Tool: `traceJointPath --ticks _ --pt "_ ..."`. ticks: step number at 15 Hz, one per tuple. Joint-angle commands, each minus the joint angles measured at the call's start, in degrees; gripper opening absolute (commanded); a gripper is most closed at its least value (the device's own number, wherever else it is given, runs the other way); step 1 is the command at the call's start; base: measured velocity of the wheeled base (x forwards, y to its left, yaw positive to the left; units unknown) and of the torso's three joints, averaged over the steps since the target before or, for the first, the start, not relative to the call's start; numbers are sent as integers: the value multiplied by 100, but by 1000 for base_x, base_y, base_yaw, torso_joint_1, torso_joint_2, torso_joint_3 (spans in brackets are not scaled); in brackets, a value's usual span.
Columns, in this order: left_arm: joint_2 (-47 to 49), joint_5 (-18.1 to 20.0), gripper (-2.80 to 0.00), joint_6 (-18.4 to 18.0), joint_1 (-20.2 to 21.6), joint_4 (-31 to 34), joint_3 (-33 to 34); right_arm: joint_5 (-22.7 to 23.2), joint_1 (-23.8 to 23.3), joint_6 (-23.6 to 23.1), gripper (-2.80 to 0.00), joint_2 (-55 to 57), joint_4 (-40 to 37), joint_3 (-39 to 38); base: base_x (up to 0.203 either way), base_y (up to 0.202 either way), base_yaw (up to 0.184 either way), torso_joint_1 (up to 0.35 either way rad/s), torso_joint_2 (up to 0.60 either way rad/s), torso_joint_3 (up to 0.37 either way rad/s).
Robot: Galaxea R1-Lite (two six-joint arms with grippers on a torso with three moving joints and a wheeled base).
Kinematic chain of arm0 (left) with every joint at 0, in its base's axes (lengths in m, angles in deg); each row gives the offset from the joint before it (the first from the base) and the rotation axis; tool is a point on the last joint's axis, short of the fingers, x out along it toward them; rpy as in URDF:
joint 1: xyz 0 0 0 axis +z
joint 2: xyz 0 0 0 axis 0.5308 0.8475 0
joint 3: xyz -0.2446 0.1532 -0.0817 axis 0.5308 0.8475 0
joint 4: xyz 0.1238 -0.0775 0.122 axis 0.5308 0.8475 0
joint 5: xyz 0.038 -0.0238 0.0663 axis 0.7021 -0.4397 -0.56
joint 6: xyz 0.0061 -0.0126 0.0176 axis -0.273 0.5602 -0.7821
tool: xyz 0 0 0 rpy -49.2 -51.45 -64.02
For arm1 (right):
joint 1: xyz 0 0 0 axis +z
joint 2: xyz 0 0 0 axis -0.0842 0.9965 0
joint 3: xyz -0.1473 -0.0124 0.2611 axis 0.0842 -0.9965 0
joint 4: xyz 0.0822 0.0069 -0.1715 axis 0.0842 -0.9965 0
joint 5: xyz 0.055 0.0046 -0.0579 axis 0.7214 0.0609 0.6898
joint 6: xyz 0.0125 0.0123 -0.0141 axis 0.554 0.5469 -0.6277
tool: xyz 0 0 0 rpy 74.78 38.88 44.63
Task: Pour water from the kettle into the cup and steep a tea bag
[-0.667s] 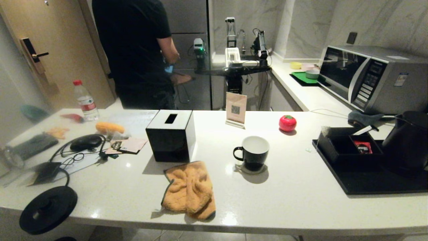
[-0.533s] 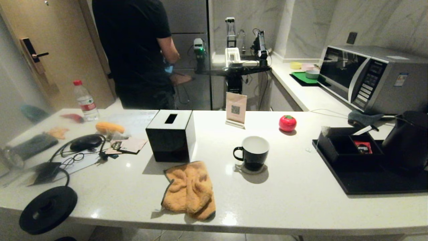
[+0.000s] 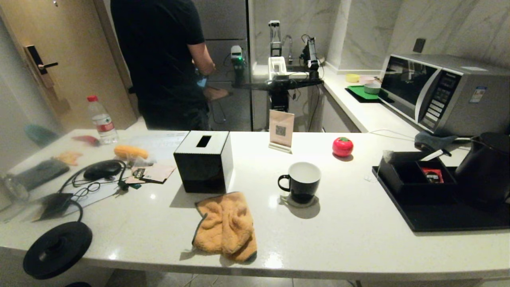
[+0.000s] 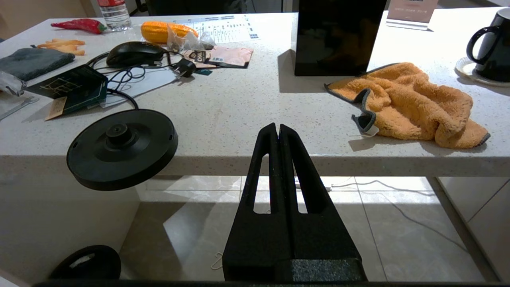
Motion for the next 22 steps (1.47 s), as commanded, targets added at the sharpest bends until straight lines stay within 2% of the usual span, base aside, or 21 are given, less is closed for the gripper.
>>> traceJointPath --ticks 1,9,13,18,20,21,22 --pt "2 3 -280 0 2 0 -1 -2 0 -12 -280 -2 -7 0 0 0 0 0 0 0" --pt "2 3 -280 1 2 0 -9 -2 0 -74 -280 -2 -7 0 0 0 0 0 0 0" --pt "2 3 -280 0 2 0 0 11 -9 -65 -280 -2 230 24 0 0 0 0 0 0" --pt "2 3 -280 -1 2 0 0 104 -22 30 -280 709 224 749 0 0 0 0 0 0" --pt "2 3 -280 8 2 0 0 102 -214 128 -280 1446 446 1034 0 0 0 0 0 0" --pt "2 3 -280 7 2 0 0 110 -533 182 -280 1866 658 1163 0 0 0 0 0 0" --pt "2 3 -280 -1 2 0 0 135 -1042 215 -280 2261 868 1302 0 0 0 0 0 0"
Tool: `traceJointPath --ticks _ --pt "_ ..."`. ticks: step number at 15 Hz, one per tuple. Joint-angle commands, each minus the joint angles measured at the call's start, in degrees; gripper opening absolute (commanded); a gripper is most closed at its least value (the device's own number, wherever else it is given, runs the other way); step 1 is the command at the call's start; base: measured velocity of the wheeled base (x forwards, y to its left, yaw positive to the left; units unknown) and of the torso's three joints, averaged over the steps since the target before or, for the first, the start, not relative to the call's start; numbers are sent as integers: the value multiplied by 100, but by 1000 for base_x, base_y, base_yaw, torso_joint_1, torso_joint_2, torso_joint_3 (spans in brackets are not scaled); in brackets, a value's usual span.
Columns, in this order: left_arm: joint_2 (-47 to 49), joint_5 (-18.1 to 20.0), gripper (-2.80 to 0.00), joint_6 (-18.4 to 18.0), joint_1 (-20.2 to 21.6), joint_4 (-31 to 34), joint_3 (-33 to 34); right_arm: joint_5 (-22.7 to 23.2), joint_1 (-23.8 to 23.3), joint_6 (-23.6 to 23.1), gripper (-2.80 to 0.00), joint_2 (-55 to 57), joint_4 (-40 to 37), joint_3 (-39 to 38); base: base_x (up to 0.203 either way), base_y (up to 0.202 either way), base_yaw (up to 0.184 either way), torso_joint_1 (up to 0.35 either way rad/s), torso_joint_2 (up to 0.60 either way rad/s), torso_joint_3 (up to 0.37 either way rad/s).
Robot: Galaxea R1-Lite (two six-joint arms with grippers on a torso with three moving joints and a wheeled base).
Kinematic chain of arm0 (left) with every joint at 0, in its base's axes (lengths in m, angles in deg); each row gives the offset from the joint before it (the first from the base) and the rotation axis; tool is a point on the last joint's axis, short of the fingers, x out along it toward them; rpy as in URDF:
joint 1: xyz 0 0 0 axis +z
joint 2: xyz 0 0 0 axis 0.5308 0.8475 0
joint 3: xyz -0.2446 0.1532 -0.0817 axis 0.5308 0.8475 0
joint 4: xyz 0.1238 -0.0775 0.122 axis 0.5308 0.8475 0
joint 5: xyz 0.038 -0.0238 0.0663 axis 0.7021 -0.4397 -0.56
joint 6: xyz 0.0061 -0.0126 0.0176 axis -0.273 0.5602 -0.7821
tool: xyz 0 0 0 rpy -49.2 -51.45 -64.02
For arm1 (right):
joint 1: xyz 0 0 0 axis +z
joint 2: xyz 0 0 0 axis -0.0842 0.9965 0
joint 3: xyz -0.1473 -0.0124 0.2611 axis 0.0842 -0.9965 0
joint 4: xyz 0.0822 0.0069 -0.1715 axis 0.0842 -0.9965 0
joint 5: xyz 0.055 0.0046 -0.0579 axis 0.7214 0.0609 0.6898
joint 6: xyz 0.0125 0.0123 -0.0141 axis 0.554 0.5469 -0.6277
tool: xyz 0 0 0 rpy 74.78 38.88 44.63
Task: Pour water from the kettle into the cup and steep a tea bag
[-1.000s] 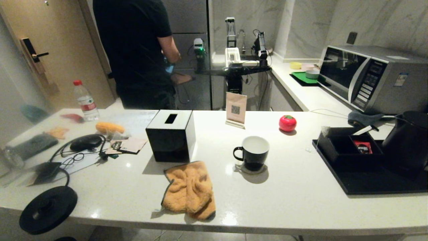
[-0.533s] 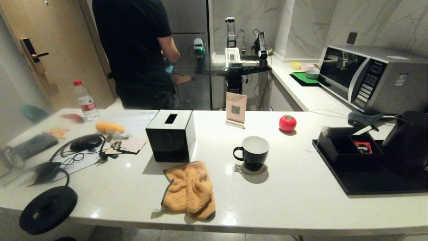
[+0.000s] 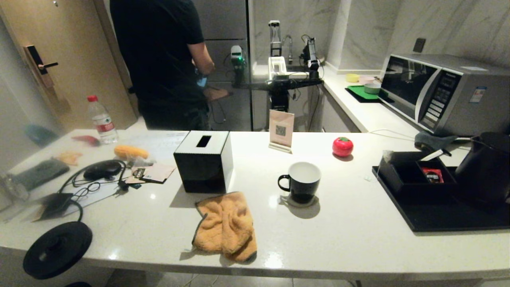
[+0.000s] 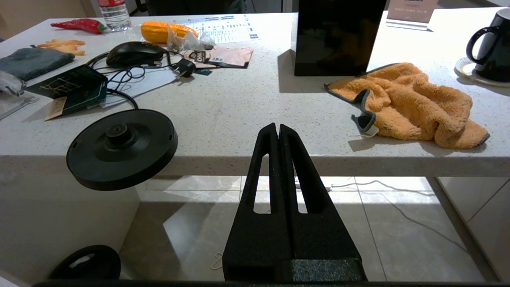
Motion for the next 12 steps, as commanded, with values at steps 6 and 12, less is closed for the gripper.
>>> traceJointPath --ticks 6,12 --pt "2 1 -280 -6 1 0 0 356 -3560 -34 -280 2669 543 1515 0 0 0 0 0 0" --pt "2 1 -280 -2 1 0 0 -299 -4767 -491 -280 3831 521 2106 0 0 0 0 0 0"
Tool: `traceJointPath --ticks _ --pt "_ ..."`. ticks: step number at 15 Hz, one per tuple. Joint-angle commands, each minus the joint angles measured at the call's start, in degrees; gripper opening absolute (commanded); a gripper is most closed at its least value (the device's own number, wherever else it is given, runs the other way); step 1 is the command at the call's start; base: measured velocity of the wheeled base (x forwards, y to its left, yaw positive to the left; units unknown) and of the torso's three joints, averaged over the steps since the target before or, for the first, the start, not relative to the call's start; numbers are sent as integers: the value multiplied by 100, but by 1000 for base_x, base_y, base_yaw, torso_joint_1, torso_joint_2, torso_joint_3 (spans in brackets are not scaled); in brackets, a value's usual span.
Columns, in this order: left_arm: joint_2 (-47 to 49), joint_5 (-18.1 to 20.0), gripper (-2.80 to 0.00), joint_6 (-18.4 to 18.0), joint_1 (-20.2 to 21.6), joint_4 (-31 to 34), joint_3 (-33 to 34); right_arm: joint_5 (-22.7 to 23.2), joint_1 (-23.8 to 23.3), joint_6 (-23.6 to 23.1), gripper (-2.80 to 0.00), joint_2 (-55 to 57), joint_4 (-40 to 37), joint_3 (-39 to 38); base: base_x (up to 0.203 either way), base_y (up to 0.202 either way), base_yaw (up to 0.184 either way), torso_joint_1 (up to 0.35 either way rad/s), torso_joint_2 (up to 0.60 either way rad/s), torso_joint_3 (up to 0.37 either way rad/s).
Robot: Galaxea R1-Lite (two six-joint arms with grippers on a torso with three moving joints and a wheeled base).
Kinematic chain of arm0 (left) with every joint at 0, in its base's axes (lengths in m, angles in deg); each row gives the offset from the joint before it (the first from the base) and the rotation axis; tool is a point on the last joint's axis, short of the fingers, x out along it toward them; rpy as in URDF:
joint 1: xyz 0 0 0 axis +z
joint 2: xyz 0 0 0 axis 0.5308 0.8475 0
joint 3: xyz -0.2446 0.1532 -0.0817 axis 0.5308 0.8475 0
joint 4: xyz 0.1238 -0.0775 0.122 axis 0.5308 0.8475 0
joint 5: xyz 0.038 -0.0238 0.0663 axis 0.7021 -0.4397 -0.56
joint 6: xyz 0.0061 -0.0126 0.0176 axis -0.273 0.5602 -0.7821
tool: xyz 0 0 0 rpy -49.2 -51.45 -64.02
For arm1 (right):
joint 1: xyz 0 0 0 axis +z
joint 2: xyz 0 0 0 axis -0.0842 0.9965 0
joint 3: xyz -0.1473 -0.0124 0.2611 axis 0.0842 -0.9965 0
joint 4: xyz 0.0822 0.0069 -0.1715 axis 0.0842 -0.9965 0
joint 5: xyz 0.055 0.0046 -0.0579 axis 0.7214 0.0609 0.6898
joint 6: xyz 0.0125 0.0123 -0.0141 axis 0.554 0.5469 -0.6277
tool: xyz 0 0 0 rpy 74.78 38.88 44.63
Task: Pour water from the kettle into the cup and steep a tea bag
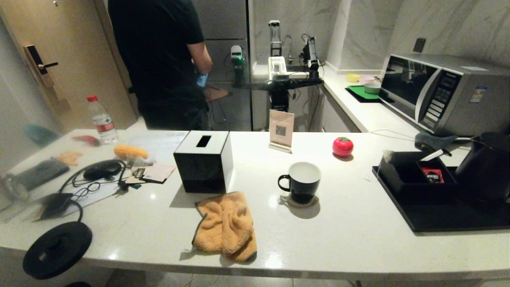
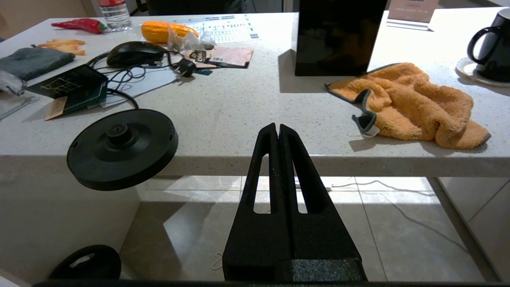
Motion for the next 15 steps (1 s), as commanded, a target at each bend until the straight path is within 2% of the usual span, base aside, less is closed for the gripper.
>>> traceJointPath --ticks 1,4,6,10,13,14,15 --pt "2 1 -280 5 1 -2 2 -88 -252 -80 -280 654 -19 124 0 0 0 0 0 0" --pt "2 1 -280 0 1 -2 -5 -211 -274 -113 -280 1356 67 108 0 0 0 0 0 0" --pt "2 1 -280 -1 1 -2 2 -232 -286 -133 -280 1989 440 41 0 0 0 0 0 0" --pt "2 1 -280 4 1 -2 2 -155 -352 -446 -280 3357 2115 -453 0 0 0 0 0 0" --pt "2 1 -280 -2 1 -2 -7 145 -383 -667 -280 4288 3359 -723 0 0 0 0 0 0" --pt "2 1 -280 -1 1 -2 2 198 -395 -700 0 4568 3689 -781 0 0 0 0 0 0" --pt "2 1 -280 1 1 -2 -2 283 -401 -717 0 4831 3989 -809 0 0 0 0 0 0"
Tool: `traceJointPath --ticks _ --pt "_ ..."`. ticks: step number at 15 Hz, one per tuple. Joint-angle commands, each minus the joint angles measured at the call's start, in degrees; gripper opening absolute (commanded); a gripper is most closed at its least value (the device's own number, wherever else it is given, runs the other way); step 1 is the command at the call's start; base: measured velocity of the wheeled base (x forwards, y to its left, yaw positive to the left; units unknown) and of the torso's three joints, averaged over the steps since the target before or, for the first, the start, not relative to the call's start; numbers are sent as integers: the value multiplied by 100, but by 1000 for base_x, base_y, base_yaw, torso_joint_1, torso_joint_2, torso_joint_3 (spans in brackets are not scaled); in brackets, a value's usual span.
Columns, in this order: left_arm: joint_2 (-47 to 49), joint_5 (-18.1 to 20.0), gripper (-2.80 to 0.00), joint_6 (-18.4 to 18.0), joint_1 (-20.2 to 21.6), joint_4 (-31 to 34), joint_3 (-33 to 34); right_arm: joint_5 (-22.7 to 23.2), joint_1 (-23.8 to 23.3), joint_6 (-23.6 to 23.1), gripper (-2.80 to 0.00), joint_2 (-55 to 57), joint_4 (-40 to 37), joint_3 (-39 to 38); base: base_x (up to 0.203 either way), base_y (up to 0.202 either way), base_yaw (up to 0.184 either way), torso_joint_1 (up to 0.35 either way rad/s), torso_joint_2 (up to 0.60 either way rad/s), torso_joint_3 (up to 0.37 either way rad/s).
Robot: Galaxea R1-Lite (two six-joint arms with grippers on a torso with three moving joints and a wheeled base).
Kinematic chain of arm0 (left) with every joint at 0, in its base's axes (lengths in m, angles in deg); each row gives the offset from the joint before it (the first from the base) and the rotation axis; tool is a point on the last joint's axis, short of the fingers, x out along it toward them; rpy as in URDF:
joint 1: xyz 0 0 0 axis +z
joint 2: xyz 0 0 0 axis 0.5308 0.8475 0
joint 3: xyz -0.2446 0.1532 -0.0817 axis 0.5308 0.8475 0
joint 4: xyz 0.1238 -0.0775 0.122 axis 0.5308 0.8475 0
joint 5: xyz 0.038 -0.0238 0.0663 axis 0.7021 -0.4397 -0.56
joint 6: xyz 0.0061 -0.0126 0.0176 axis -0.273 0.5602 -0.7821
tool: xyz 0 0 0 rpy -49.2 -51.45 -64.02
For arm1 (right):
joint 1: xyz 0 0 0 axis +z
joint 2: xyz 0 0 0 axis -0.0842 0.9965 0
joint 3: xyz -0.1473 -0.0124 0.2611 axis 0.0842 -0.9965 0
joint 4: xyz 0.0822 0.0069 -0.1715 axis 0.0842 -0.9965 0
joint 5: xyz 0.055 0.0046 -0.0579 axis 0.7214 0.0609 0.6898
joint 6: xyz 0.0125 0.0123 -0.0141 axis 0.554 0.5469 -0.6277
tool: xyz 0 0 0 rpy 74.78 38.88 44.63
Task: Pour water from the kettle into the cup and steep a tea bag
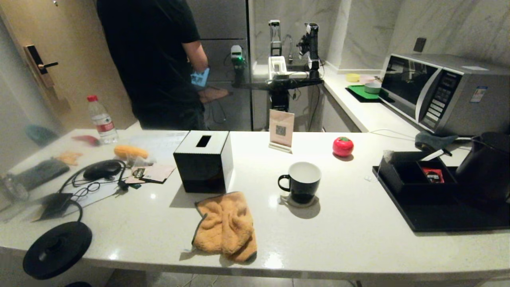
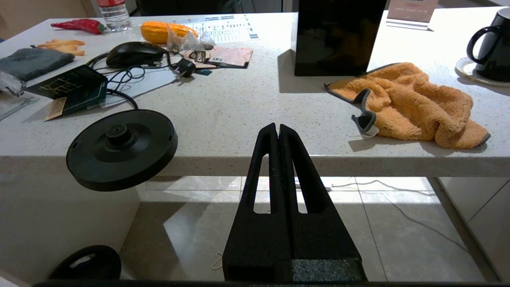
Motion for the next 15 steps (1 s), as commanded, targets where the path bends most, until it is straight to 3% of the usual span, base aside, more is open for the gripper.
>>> traceJointPath --ticks 1,5,9,12,15 --pt "2 0 -280 -3 1 0 5 151 -15 -27 0 980 716 -77 0 0 0 0 0 0" --pt "2 0 -280 -3 1 0 -2 446 -17 -20 0 2024 1971 210 0 0 0 0 0 0" --pt "2 0 -280 6 1 0 5 1129 -18 -2 0 2864 3163 612 0 0 0 0 0 0" --pt "2 0 -280 -1 1 0 5 1763 -18 89 0 3216 3534 999 0 0 0 0 0 0" --pt "2 0 -280 6 1 0 4 2088 -9 103 0 3433 3586 1258 0 0 0 0 0 0"
